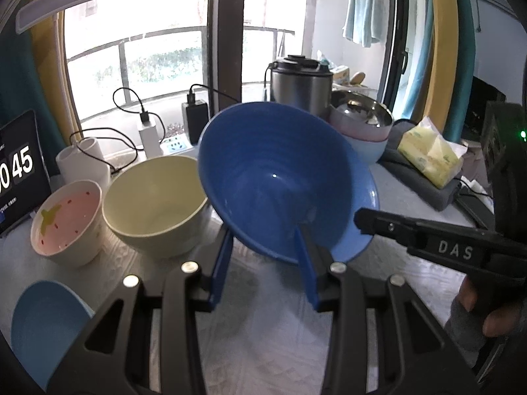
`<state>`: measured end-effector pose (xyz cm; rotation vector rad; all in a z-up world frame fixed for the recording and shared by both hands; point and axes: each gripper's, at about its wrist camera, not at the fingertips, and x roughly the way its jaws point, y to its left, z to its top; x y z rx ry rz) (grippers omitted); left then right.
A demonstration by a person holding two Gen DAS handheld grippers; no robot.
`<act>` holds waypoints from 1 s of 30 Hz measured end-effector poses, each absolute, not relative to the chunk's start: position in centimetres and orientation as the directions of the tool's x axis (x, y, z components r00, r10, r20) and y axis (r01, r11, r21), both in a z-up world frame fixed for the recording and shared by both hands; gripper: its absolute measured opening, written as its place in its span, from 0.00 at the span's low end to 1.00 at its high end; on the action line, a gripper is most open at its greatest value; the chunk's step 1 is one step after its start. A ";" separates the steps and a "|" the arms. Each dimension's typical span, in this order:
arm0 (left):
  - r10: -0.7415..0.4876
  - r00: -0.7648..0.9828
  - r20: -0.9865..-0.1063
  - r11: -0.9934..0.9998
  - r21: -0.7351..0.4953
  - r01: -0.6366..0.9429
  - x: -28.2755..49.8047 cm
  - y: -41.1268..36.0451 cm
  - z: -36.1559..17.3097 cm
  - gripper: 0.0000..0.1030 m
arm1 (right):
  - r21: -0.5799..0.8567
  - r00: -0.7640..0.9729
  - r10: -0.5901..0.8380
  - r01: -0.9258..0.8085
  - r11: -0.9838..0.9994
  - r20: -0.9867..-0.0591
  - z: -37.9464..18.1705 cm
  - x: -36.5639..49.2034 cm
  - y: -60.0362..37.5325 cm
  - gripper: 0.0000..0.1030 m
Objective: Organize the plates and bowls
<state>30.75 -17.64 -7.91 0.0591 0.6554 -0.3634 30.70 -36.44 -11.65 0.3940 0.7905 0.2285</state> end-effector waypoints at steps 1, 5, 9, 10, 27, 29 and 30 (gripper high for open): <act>-0.314 0.734 -0.603 0.935 -0.060 0.350 30.4 -17.5 -7.8 0.38 | 0.424 0.686 0.342 -0.053 0.904 -0.642 -11.5 30.4 -36.4 0.21; -0.321 0.737 -0.595 0.933 -0.065 0.354 29.5 -17.2 -7.4 0.38 | 0.414 0.691 0.333 -0.053 0.909 -0.641 -11.0 29.4 -36.0 0.21; -0.324 0.739 -0.591 0.934 -0.074 0.350 28.4 -16.8 -7.2 0.38 | 0.404 0.698 0.324 -0.054 0.913 -0.638 -10.3 28.5 -35.6 0.21; -0.326 0.739 -0.590 0.933 -0.076 0.351 28.1 -16.7 -7.1 0.38 | 0.402 0.699 0.322 -0.054 0.914 -0.638 -10.3 28.3 -35.5 0.21; -0.326 0.742 -0.586 0.938 -0.102 0.331 23.5 -14.3 -6.9 0.38 | 0.386 0.710 0.322 -0.076 0.919 -0.626 -9.3 23.4 -33.4 0.21; -0.325 0.740 -0.589 0.939 -0.105 0.329 23.3 -14.0 -7.0 0.38 | 0.384 0.708 0.322 -0.077 0.920 -0.629 -9.4 22.9 -33.0 0.21; -0.325 0.739 -0.590 0.939 -0.108 0.327 23.1 -13.8 -7.0 0.38 | 0.384 0.706 0.323 -0.079 0.920 -0.630 -9.4 22.7 -32.9 0.22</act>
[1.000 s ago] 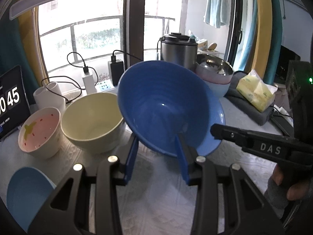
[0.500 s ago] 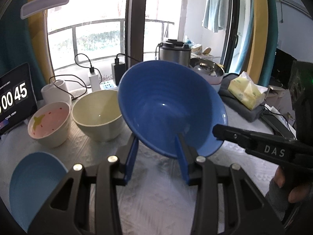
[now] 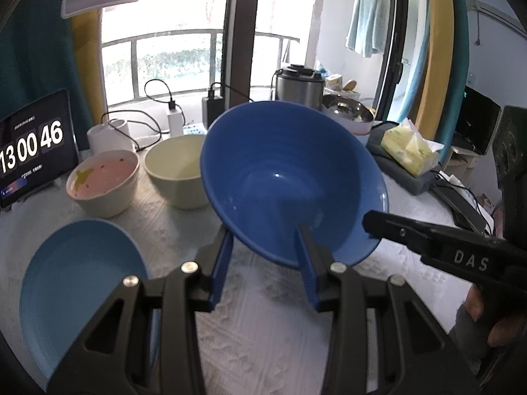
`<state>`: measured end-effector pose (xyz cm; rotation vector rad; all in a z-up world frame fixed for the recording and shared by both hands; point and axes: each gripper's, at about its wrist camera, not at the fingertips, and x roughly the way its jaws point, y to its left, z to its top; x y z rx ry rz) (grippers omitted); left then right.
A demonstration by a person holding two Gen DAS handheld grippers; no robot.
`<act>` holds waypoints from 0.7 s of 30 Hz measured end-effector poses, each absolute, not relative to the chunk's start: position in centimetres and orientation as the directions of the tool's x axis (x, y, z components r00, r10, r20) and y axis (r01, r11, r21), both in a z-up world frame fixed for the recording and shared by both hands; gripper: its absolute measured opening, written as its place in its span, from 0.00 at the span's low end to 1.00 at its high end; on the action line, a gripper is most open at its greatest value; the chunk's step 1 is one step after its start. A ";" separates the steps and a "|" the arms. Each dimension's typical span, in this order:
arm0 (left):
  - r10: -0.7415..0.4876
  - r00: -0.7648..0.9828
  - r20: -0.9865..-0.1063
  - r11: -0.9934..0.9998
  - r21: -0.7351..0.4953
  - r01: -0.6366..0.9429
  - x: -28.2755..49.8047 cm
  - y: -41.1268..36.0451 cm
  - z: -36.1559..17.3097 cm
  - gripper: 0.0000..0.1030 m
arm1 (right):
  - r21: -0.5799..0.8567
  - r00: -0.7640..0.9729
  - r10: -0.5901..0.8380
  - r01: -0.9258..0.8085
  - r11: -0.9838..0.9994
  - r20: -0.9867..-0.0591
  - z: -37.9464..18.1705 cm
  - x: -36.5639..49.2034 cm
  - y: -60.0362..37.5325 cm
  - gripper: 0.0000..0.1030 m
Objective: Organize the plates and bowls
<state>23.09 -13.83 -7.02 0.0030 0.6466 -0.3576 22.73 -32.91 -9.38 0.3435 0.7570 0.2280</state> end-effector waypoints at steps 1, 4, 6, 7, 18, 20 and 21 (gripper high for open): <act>-0.324 0.738 -0.592 0.940 -0.110 0.324 22.9 -13.6 -7.1 0.38 | 0.383 0.705 0.324 -0.080 0.920 -0.631 -9.4 22.5 -32.7 0.22; -0.323 0.735 -0.596 0.941 -0.117 0.319 22.5 -13.2 -7.3 0.38 | 0.380 0.700 0.326 -0.085 0.921 -0.635 -9.5 21.9 -32.2 0.22; -0.323 0.734 -0.597 0.941 -0.119 0.317 22.1 -12.9 -7.3 0.38 | 0.379 0.698 0.327 -0.086 0.922 -0.637 -9.5 21.5 -31.9 0.22; -0.323 0.735 -0.597 0.941 -0.120 0.316 22.0 -12.8 -7.3 0.38 | 0.377 0.697 0.327 -0.087 0.922 -0.638 -9.5 21.3 -31.8 0.22; -0.318 0.735 -0.598 0.944 -0.127 0.305 19.9 -11.3 -7.4 0.38 | 0.365 0.694 0.327 -0.099 0.926 -0.641 -9.2 19.3 -30.5 0.22; -0.316 0.735 -0.600 0.945 -0.130 0.300 19.6 -11.1 -7.5 0.38 | 0.364 0.691 0.326 -0.098 0.926 -0.645 -9.3 18.9 -30.2 0.22; -0.315 0.734 -0.601 0.946 -0.131 0.298 19.4 -10.9 -7.5 0.38 | 0.364 0.689 0.327 -0.098 0.926 -0.647 -9.3 18.8 -30.0 0.22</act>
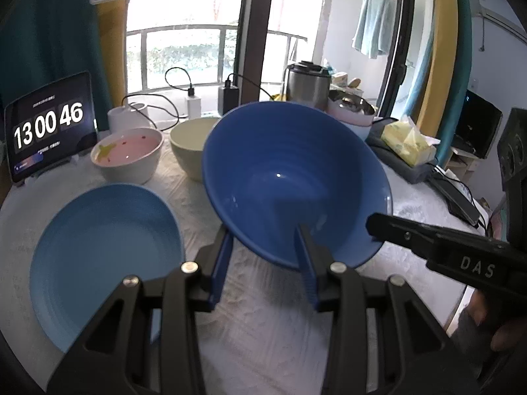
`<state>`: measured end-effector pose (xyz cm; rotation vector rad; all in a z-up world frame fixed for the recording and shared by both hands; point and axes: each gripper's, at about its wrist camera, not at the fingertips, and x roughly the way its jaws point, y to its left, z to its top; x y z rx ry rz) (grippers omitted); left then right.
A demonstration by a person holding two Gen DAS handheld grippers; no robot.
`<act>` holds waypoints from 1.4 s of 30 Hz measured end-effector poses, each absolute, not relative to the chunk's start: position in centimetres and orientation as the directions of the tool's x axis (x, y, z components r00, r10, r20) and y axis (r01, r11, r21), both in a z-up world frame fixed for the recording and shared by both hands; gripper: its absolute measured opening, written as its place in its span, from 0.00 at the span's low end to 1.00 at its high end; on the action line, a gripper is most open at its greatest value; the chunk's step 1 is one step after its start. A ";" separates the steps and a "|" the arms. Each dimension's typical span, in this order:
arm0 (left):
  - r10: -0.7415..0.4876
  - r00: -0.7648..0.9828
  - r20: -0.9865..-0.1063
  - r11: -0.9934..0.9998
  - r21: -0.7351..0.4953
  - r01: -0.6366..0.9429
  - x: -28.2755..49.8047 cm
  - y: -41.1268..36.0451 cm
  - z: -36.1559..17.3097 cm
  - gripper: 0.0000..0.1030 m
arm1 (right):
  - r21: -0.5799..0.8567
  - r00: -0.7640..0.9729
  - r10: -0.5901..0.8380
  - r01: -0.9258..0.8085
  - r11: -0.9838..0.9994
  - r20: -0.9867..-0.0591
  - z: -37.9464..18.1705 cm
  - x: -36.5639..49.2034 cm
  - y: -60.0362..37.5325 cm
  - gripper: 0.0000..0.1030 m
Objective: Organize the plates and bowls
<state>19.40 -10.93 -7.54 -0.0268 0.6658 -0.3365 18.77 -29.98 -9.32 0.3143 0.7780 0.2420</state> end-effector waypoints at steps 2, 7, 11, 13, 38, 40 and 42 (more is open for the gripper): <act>-0.314 0.733 -0.603 0.946 -0.133 0.295 19.1 -10.6 -7.7 0.38 | 0.363 0.686 0.328 -0.100 0.926 -0.649 -9.4 18.5 -29.7 0.22; -0.315 0.709 -0.631 0.945 -0.139 0.296 18.9 -10.0 -8.2 0.38 | 0.360 0.671 0.326 -0.094 0.928 -0.665 -9.8 17.9 -29.0 0.22; -0.315 0.703 -0.638 0.945 -0.139 0.297 18.5 -9.8 -8.3 0.39 | 0.362 0.653 0.323 -0.080 0.929 -0.685 -10.0 17.7 -28.6 0.22; -0.319 0.691 -0.649 0.943 -0.148 0.297 18.5 -9.5 -8.4 0.40 | 0.360 0.647 0.319 -0.074 0.930 -0.692 -10.1 17.6 -28.4 0.22; -0.240 0.759 -0.605 0.969 -0.099 0.227 17.7 -5.4 -6.0 0.45 | 0.315 0.682 0.262 -0.050 0.948 -0.682 -8.1 17.9 -28.1 0.23; -0.236 0.765 -0.600 0.970 -0.102 0.220 17.8 -5.0 -5.8 0.45 | 0.307 0.687 0.256 -0.051 0.950 -0.680 -7.8 18.1 -27.9 0.23; -0.233 0.769 -0.596 0.971 -0.105 0.213 17.9 -4.7 -5.6 0.45 | 0.302 0.689 0.254 -0.053 0.952 -0.679 -7.6 18.2 -27.8 0.23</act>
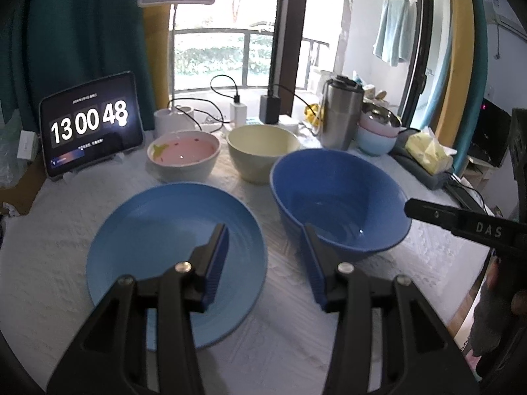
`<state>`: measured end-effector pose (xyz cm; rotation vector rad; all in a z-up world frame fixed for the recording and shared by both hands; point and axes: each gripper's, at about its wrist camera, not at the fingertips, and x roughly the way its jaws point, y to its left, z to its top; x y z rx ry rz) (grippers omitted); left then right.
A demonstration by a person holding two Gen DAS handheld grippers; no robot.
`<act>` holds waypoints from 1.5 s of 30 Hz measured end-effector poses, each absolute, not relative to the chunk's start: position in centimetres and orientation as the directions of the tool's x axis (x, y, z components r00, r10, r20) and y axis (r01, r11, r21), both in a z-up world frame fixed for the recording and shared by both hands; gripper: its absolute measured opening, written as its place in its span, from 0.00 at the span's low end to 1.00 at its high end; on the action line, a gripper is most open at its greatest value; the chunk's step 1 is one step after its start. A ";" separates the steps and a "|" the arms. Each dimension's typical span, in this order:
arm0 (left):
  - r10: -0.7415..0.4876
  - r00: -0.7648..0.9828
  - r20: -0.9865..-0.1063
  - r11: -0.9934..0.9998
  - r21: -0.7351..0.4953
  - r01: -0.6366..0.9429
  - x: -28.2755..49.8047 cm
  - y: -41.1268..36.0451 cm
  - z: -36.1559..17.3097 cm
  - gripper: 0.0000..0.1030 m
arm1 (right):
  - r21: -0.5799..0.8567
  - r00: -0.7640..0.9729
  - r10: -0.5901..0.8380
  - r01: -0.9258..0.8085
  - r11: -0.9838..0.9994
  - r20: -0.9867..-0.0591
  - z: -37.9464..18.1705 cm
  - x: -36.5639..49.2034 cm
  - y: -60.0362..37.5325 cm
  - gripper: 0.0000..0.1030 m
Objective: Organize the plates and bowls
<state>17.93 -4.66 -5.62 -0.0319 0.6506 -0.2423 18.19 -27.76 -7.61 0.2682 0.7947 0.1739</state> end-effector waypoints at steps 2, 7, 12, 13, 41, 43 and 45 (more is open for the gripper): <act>-0.229 0.773 -0.592 0.973 -0.108 0.206 18.2 -4.2 -5.4 0.45 | 0.297 0.692 0.252 -0.057 0.953 -0.676 -7.3 18.3 -27.5 0.23; -0.220 0.786 -0.579 0.975 -0.109 0.193 18.8 -3.4 -4.8 0.45 | 0.287 0.700 0.249 -0.065 0.956 -0.669 -6.7 18.7 -27.0 0.23; -0.214 0.797 -0.565 0.977 -0.112 0.183 19.5 -2.6 -4.1 0.45 | 0.282 0.702 0.253 -0.077 0.956 -0.666 -6.1 19.7 -26.1 0.23; -0.212 0.800 -0.562 0.977 -0.112 0.180 19.6 -2.4 -3.9 0.45 | 0.281 0.702 0.255 -0.080 0.956 -0.665 -6.0 19.8 -26.0 0.23; -0.072 0.835 -0.545 0.997 -0.067 0.042 25.7 7.6 -3.2 0.45 | 0.247 0.660 0.323 -0.210 0.946 -0.678 -4.1 27.2 -16.0 0.23; -0.059 0.834 -0.549 0.998 -0.057 0.033 26.1 8.4 -3.3 0.45 | 0.243 0.653 0.318 -0.206 0.948 -0.688 -4.2 27.9 -15.1 0.23; -0.044 0.835 -0.548 0.999 -0.044 0.024 26.4 9.0 -3.5 0.45 | 0.243 0.648 0.315 -0.200 0.949 -0.694 -4.3 28.5 -14.5 0.23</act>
